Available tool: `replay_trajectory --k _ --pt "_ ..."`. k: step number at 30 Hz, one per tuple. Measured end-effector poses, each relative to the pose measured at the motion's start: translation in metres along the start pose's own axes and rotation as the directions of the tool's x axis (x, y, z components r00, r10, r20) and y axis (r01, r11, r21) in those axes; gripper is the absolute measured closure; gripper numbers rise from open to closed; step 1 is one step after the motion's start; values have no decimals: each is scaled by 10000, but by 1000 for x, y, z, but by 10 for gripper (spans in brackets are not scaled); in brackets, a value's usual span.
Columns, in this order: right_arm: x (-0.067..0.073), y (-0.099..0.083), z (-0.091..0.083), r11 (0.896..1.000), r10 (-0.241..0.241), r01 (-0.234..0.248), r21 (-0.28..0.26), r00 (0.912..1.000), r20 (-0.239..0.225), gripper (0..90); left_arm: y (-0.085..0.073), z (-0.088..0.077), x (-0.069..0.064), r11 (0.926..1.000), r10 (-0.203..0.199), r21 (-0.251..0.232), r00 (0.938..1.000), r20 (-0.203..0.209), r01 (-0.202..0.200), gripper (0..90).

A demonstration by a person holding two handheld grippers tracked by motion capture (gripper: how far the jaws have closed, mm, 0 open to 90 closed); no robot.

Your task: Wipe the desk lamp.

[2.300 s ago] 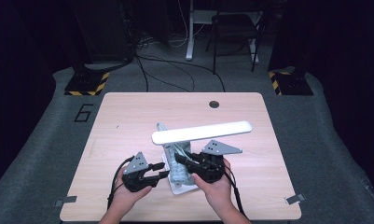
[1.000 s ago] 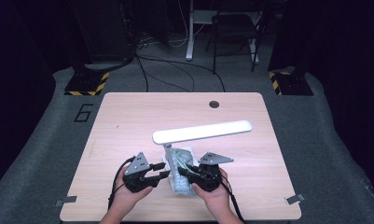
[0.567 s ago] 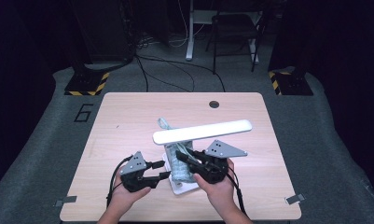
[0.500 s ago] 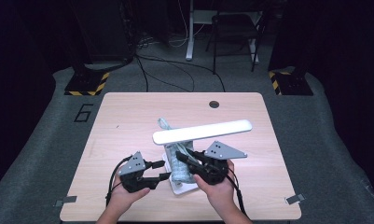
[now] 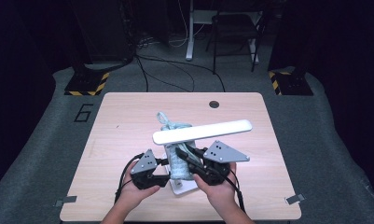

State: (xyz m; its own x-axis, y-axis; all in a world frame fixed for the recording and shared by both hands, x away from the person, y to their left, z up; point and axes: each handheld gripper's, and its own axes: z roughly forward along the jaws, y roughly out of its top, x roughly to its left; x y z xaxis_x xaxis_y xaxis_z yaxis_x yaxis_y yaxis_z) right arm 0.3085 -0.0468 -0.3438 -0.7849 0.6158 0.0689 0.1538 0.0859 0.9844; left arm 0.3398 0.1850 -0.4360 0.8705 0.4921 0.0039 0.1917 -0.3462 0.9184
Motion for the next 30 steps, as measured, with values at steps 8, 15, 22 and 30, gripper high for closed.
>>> replay_trajectory --k 8,15,22,30 --pt "4 2 -6 9937 404 -391 -1049 9991 101 773 -2 1 -6 9990 -388 -243 9988 -299 381 526" --pt "6 0 -9 9907 432 -366 -1308 9979 479 776 -3 2 -7 9988 -397 -314 9983 -419 384 526" --pt "0 -6 -19 9859 564 -398 -1625 9935 990 777 -3 0 -6 9996 -210 -201 9988 -453 201 527" --pt "-21 -15 -37 9788 1023 -672 -1934 9787 1778 778 -3 -1 -6 9994 -326 -123 9990 -312 322 527"
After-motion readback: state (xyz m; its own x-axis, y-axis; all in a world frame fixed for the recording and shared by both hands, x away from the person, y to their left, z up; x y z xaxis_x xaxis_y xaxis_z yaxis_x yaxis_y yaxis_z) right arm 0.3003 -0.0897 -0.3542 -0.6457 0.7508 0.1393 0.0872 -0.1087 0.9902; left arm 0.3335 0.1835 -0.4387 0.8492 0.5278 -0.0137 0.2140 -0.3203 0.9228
